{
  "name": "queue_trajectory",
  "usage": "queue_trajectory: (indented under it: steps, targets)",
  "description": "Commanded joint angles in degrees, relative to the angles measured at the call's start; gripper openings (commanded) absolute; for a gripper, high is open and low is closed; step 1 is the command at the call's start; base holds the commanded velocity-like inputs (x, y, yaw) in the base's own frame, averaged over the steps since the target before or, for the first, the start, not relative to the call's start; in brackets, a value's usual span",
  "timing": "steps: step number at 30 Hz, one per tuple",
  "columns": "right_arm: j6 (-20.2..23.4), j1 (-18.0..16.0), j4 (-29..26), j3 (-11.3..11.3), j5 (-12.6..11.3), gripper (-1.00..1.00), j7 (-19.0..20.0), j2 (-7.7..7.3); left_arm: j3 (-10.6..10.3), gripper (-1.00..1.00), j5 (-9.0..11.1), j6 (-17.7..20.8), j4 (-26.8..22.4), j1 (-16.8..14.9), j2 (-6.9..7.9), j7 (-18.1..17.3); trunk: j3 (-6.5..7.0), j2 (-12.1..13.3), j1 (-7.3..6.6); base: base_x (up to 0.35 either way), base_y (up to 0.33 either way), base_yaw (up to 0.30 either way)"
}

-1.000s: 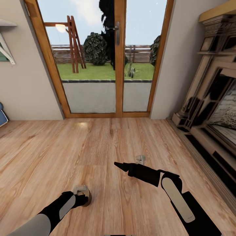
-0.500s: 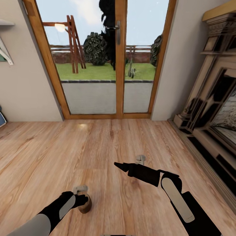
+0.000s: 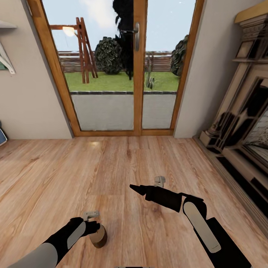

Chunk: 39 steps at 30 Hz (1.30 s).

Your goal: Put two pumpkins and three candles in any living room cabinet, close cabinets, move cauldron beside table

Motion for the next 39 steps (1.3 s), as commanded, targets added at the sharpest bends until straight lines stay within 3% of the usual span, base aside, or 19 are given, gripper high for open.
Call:
queue_trajectory:
  steps: [1,31,39]
  targets:
    - [0.1,0.0,0.0,0.0,0.0,1.00,0.1,-0.03,-0.4,1.00,0.6,0.1,-0.2,0.0,0.08,0.5,-0.05,0.0,0.01,0.233,0.007,0.000]
    - [0.2,0.0,0.0,0.0,-0.1,1.00,0.1,-0.01,-0.4,1.00,0.7,0.1,-0.2,0.0,-0.01,0.4,-0.05,0.0,0.01,0.065,-0.003,0.000]
    - [0.1,0.0,0.0,0.0,-0.1,1.00,0.1,0.03,-0.4,1.00,0.7,0.0,-0.2,0.0,-0.23,0.4,-1.82,-0.1,0.22,0.000,0.000,0.000]
